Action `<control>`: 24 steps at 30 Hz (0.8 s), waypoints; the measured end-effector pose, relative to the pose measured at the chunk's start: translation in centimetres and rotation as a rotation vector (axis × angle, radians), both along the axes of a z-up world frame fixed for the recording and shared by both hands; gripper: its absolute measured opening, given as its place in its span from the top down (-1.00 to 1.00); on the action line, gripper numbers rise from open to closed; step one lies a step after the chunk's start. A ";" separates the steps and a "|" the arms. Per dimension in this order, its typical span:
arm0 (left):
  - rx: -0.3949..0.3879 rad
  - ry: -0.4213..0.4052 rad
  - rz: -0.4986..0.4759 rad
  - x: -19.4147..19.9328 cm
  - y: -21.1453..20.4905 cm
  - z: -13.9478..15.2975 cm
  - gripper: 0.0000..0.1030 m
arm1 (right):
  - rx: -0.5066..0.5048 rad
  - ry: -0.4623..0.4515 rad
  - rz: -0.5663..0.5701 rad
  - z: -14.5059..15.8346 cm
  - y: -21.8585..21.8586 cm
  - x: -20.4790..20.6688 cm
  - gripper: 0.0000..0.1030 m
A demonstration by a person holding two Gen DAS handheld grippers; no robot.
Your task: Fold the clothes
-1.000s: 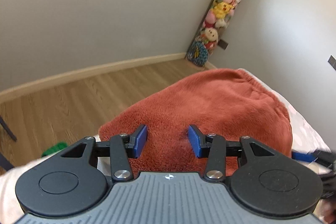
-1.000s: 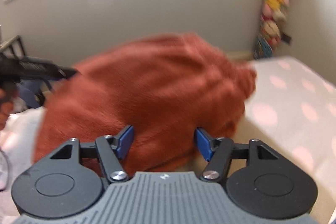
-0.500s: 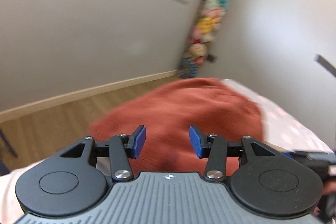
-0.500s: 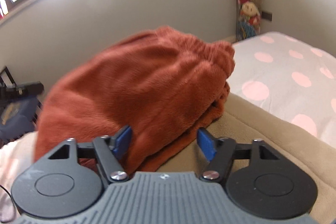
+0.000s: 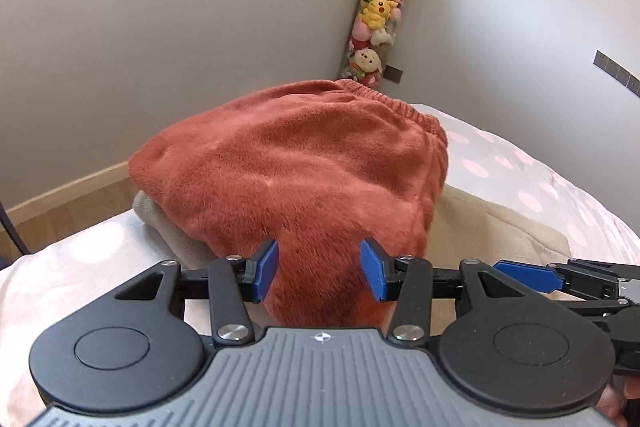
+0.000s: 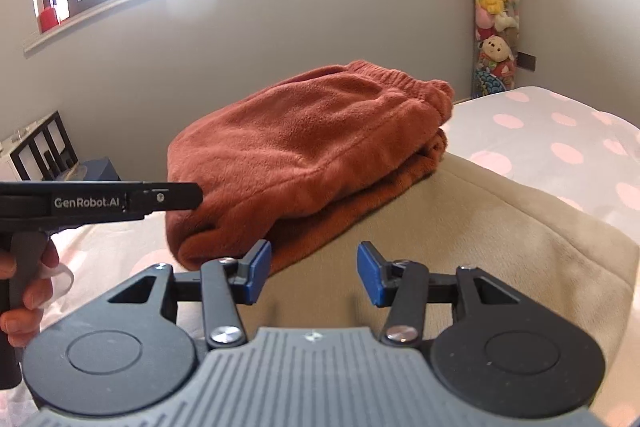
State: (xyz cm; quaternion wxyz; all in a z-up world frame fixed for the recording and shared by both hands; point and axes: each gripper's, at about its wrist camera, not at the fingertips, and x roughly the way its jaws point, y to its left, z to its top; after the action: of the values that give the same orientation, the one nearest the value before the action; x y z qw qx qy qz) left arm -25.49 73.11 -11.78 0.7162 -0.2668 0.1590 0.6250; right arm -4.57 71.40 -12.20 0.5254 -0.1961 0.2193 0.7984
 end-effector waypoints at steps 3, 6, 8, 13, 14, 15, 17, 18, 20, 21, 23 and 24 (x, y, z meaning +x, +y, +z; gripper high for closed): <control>-0.007 0.019 0.007 0.8 -2.0 -0.4 0.00 | 0.010 0.018 -0.025 0.3 -1.7 0.5 -0.01; -0.006 0.050 0.012 1.0 -4.3 -0.9 -0.08 | 0.031 0.036 -0.047 0.7 -3.9 0.8 -0.02; -0.011 0.059 0.021 0.8 -5.9 -1.2 -0.10 | 0.043 0.045 -0.065 0.9 -5.4 0.8 -0.03; 0.008 0.120 -0.004 0.7 -9.7 -1.6 -0.19 | 0.062 0.079 -0.148 1.1 -10.0 -0.1 -0.09; 0.022 0.143 -0.018 0.8 -10.2 -1.5 -0.21 | 0.065 0.085 -0.163 1.1 -10.9 -0.4 -0.11; 0.035 0.162 -0.026 0.8 -10.8 -1.3 -0.23 | 0.073 0.087 -0.176 1.1 -11.8 -0.9 -0.13; 0.060 0.183 -0.026 0.9 -11.8 -1.1 -0.29 | 0.086 0.080 -0.200 0.9 -13.2 -2.0 -0.15; 0.075 0.187 -0.029 0.9 -12.3 -1.0 -0.39 | 0.090 0.076 -0.212 0.9 -13.8 -2.5 -0.16; 0.098 0.200 -0.040 1.0 -13.0 -1.1 -0.43 | 0.091 0.081 -0.238 0.8 -14.6 -3.5 -0.18; 0.102 0.210 -0.035 1.0 -13.2 -1.1 -0.42 | 0.093 0.079 -0.251 0.7 -14.8 -3.8 -0.18; 0.111 0.229 -0.014 0.8 -13.2 -1.2 -0.43 | 0.099 0.075 -0.277 0.6 -15.1 -4.5 -0.23; 0.115 0.235 -0.004 0.7 -13.2 -1.3 -0.44 | 0.101 0.075 -0.289 0.5 -15.2 -4.8 -0.24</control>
State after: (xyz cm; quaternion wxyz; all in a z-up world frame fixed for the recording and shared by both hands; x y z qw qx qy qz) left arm -24.77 59.89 -13.09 0.7080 -0.1499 0.2063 0.6586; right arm -9.40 56.17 -11.74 0.6354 -0.1061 0.2244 0.7312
